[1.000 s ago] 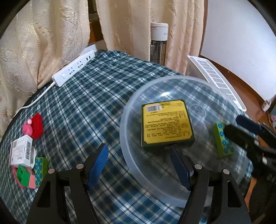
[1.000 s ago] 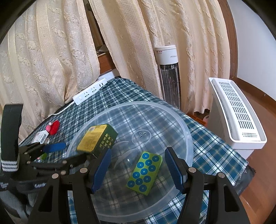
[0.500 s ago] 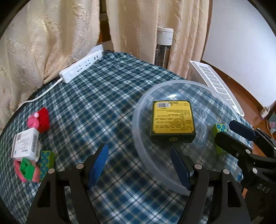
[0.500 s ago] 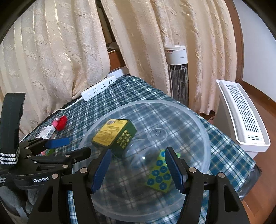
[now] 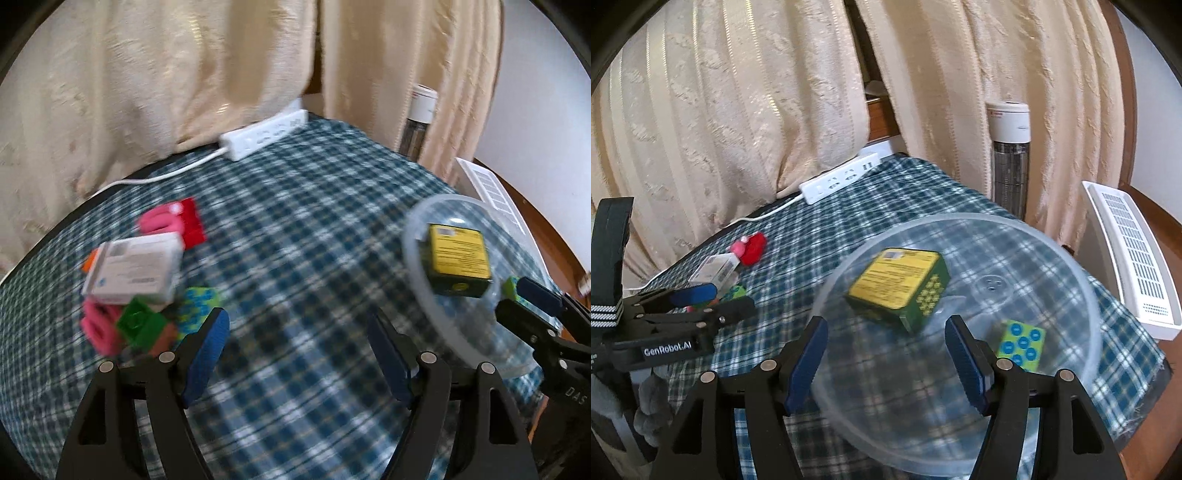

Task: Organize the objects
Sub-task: 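Move both grippers back from the bowl toward the remaining toys, then grasp the green-pink stacked block with the right gripper while the left approaches the pink curler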

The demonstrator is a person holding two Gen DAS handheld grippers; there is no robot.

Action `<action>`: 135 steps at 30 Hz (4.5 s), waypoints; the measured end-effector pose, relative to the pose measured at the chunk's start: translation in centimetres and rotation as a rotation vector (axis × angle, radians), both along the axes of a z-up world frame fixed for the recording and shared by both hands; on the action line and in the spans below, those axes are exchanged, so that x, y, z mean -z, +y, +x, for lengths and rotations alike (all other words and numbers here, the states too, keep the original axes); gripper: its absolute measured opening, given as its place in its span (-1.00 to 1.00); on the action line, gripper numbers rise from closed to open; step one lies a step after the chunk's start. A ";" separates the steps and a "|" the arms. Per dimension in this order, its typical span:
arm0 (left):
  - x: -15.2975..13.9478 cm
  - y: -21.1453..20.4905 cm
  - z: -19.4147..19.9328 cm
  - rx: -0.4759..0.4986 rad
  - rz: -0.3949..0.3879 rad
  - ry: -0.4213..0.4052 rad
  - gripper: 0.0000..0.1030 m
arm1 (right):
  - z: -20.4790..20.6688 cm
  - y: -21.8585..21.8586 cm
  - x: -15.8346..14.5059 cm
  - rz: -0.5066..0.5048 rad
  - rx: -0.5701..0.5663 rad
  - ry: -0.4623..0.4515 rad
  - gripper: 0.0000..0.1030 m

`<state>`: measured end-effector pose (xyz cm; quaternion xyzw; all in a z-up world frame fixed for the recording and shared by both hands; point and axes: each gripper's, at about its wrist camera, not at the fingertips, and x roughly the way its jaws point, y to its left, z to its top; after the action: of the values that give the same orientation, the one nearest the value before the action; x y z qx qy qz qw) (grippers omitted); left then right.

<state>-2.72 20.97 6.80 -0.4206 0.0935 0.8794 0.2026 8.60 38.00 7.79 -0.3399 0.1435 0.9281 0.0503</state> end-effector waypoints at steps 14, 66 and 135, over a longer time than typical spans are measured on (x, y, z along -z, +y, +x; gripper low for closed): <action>0.6 -9.2 -2.1 -0.190 0.017 -0.015 0.51 | -2.1 -5.4 0.1 0.012 -0.119 -0.015 0.47; 2.5 -20.5 -3.7 -0.454 0.035 -0.059 0.51 | -15.0 -21.1 3.0 0.151 -0.496 -0.125 -0.33; 5.4 -18.1 -10.3 -0.417 -0.006 -0.085 0.34 | -7.5 -13.8 1.5 -0.014 -0.342 -0.050 -0.33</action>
<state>-12.99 2.91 1.43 -0.4679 -0.0015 0.8836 0.0187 1.15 24.16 6.27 -0.3827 0.0889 0.9133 -0.1072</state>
